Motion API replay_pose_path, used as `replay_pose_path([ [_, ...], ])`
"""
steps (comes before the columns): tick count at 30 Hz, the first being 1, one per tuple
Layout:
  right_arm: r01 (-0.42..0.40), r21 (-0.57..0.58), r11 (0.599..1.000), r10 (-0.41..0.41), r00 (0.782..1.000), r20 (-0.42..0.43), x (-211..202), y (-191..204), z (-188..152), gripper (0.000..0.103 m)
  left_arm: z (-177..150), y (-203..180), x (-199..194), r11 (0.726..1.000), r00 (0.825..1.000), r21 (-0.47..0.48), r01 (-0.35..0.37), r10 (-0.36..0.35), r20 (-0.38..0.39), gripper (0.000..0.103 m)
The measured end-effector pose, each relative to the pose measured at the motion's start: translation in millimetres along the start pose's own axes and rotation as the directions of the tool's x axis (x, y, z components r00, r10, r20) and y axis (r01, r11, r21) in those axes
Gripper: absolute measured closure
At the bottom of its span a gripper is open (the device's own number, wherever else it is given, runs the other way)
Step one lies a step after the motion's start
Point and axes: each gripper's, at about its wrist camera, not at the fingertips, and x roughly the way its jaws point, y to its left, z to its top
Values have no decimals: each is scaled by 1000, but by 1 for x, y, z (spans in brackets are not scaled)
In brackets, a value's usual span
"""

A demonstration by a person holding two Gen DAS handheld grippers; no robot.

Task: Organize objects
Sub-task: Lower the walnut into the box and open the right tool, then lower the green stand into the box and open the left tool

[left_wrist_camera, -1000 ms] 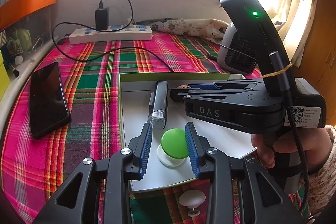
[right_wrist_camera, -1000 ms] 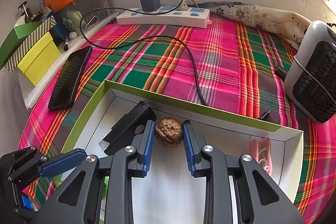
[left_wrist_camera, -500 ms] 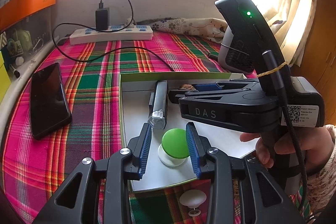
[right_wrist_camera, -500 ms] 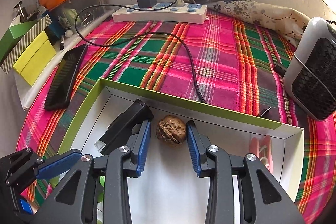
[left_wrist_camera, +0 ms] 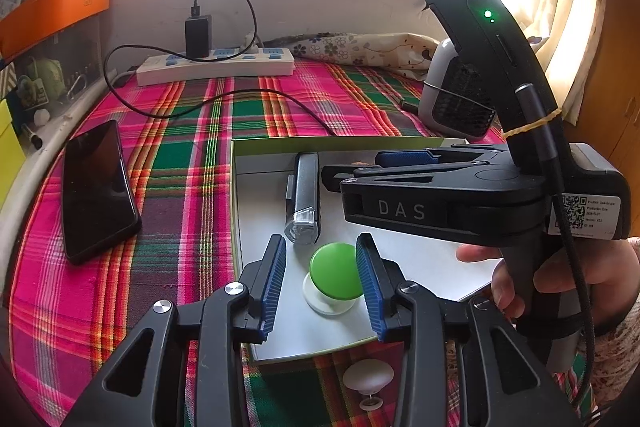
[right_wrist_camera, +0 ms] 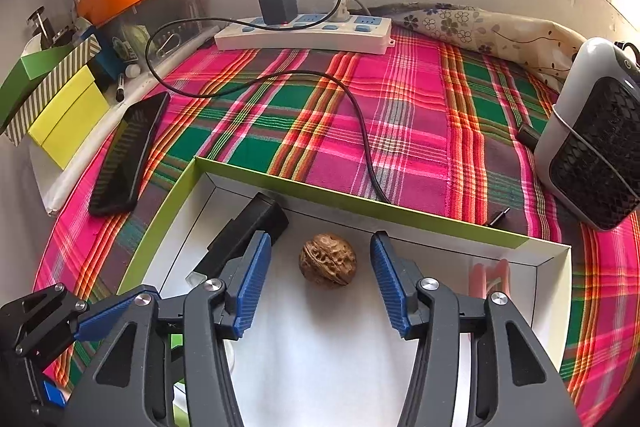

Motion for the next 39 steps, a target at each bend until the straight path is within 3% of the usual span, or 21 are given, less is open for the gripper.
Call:
replay_pose_path([
  [14, 1, 38, 999, -4, 998, 68, -35, -7, -10, 48, -6, -9, -19, 1000, 1000, 9, -1, 1, 11, 66],
  [17, 1, 49, 999, -5, 997, 79, -43, -9, -13, 43, -8, -10, -24, 1000, 1000, 6, -1, 1, 15, 65],
  [29, 6, 79, 997, -16, 992, 124, -72, -20, -37, 43, -20, -10, -40, 999, 999, 21, -24, 24, 21, 65],
  [39, 30, 80, 996, -44, 984, 171, -100, -26, -58, 43, -30, -1, -54, 1000, 999, 1, -2, 2, 39, 65],
])
